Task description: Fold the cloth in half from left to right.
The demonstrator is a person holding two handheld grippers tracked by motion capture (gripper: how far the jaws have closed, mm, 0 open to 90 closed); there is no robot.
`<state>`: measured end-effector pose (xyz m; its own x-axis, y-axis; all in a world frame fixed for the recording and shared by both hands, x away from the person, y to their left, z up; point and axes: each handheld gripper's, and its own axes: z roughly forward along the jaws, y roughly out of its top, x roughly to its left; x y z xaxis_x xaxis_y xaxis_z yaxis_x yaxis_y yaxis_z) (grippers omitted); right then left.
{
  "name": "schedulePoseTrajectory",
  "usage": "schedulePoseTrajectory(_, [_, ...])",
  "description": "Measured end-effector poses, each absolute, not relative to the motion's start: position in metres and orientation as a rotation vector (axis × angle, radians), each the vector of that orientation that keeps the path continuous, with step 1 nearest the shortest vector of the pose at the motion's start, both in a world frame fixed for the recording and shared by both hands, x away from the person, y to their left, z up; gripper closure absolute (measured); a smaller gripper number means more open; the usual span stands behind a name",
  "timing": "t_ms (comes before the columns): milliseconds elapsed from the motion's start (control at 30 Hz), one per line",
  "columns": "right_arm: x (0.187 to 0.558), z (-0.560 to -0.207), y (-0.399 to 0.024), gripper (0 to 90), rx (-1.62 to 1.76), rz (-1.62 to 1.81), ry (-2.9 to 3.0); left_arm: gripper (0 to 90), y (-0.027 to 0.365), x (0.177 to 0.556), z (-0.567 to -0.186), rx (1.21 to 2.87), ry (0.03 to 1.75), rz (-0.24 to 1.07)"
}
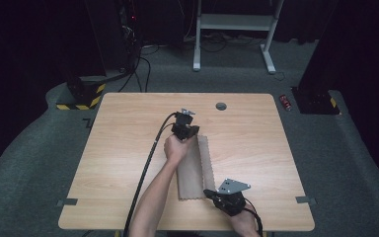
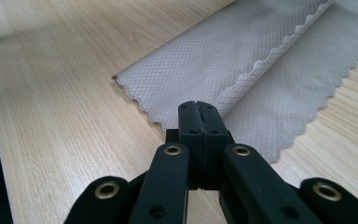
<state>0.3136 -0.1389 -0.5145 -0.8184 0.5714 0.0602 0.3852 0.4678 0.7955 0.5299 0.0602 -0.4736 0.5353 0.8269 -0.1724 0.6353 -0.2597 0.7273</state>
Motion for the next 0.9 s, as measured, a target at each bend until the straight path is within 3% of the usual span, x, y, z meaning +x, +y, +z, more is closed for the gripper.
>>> schedulePoseTrajectory(900, [0.311, -0.519, -0.161, 89.4, 0.882, 1.159, 2.456, 89.9, 0.034, 0.538, -0.493, 2.03, 1.216, 0.313])
